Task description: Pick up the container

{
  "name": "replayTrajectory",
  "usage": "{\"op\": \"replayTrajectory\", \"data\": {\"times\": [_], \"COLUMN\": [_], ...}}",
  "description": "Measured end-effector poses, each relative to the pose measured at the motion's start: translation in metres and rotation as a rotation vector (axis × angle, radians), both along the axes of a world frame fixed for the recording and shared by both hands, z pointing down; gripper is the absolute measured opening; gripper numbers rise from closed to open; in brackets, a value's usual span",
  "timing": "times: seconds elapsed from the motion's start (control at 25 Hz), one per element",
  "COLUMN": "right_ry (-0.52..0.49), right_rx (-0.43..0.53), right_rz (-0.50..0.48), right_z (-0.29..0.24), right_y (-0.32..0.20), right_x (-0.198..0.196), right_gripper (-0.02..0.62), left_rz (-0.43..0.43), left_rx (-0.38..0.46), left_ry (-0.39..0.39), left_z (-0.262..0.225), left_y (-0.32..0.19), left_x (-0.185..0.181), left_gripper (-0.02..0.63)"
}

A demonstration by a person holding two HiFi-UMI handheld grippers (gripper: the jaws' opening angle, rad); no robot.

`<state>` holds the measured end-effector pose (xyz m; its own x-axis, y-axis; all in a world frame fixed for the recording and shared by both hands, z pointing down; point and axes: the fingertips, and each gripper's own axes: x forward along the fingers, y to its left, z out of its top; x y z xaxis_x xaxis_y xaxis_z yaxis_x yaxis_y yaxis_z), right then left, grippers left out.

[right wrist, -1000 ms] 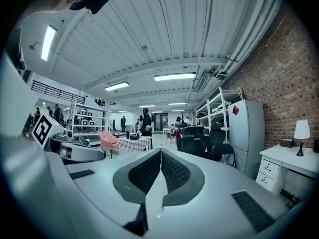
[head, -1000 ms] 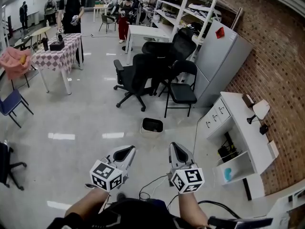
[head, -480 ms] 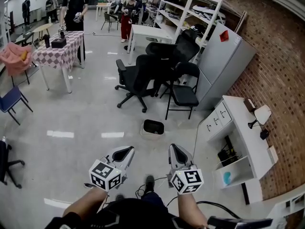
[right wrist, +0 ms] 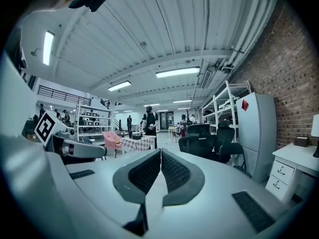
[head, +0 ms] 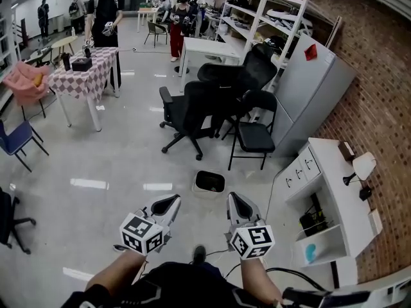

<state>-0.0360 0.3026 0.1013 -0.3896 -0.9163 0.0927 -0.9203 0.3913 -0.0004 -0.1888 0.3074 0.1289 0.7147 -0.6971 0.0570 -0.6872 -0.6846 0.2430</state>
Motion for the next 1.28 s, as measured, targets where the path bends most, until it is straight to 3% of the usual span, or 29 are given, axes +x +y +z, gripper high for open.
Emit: {"op": "replayTrajectory", "data": {"times": [0.56,1.0,1.28], "right_ry": [-0.061,-0.067,-0.102], "right_rx": [-0.007,-0.019,-0.019], "right_rz": [-0.031,-0.078,-0.103], "right_z": [0.001,0.009,0.013], "right_y": [-0.099,-0.152,-0.179], "right_x": [0.078,0.154,0.181], "right_gripper": [0.009,0.009,0.009], "left_rz": [-0.058,-0.124,-0.159], "left_rx": [-0.024,-0.064,-0.095], "left_ry": [-0.032,-0.044,-0.066], "left_z": [-0.003,0.009,0.012], "left_y": [-0.093,-0.156,-0.178], "left_x": [0.070,0.137,0.157], "left_gripper": [0.009,0.009,0.009]}}
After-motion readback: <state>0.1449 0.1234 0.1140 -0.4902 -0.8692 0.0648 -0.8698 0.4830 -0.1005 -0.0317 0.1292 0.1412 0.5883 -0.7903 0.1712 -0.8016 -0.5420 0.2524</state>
